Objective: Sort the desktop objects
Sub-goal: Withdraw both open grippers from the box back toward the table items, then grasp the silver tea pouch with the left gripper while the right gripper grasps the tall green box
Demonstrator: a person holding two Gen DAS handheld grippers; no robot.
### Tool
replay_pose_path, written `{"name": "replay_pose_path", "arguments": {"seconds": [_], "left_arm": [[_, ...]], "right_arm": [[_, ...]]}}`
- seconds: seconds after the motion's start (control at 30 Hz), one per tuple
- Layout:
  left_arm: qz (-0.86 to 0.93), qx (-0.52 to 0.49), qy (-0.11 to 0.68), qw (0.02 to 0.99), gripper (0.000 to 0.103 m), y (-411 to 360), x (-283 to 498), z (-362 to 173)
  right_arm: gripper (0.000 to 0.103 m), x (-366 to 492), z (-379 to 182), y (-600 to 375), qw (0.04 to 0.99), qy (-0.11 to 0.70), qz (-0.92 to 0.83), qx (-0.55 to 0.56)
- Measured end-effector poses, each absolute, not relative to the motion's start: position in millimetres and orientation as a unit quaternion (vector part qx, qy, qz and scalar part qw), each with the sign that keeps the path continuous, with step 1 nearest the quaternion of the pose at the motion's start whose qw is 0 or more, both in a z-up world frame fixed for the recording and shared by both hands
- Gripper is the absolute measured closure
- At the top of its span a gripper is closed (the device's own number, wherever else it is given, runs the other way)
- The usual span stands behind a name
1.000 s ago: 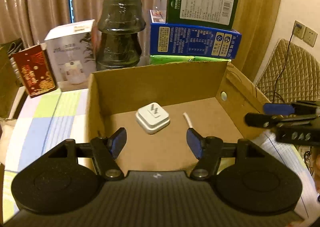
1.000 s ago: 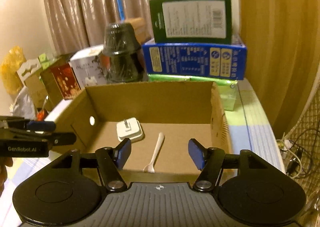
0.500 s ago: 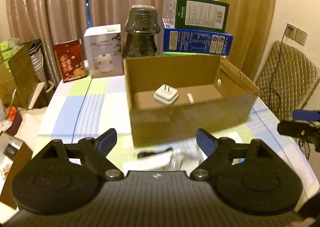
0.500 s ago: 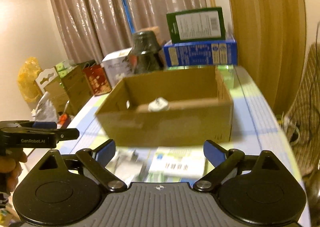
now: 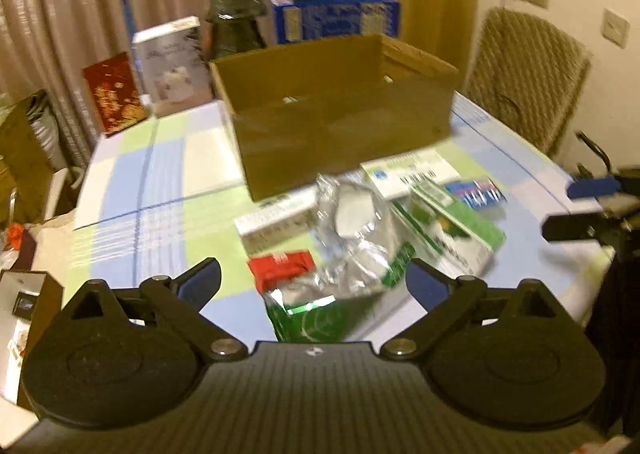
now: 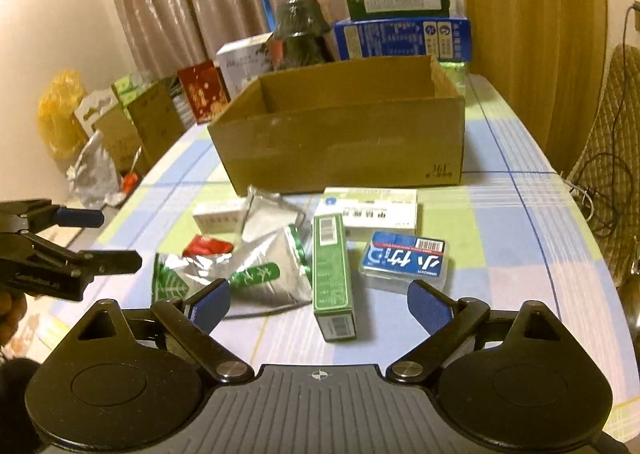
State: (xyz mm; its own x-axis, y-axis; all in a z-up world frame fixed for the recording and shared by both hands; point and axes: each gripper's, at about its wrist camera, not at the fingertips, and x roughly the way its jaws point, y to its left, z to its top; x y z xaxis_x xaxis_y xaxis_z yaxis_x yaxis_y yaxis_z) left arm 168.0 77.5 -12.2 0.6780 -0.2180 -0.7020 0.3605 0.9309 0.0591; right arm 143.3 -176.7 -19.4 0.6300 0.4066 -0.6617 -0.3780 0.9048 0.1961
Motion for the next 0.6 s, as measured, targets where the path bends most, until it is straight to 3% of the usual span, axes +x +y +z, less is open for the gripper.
{"name": "replay_pose_path", "arguments": {"seconds": [0.37,0.6], "left_arm": [[-0.252,0.188,0.382,0.869,0.004,62,185,-51],[-0.288,0.217,0.397,0.844,0.004,52,210,-64]], "right_arm": [[0.012,177,-46,-163,0.88,0.411,0.236,-0.024],[0.018,202,-58,-151,0.863,0.433,0.255,-0.058]]}}
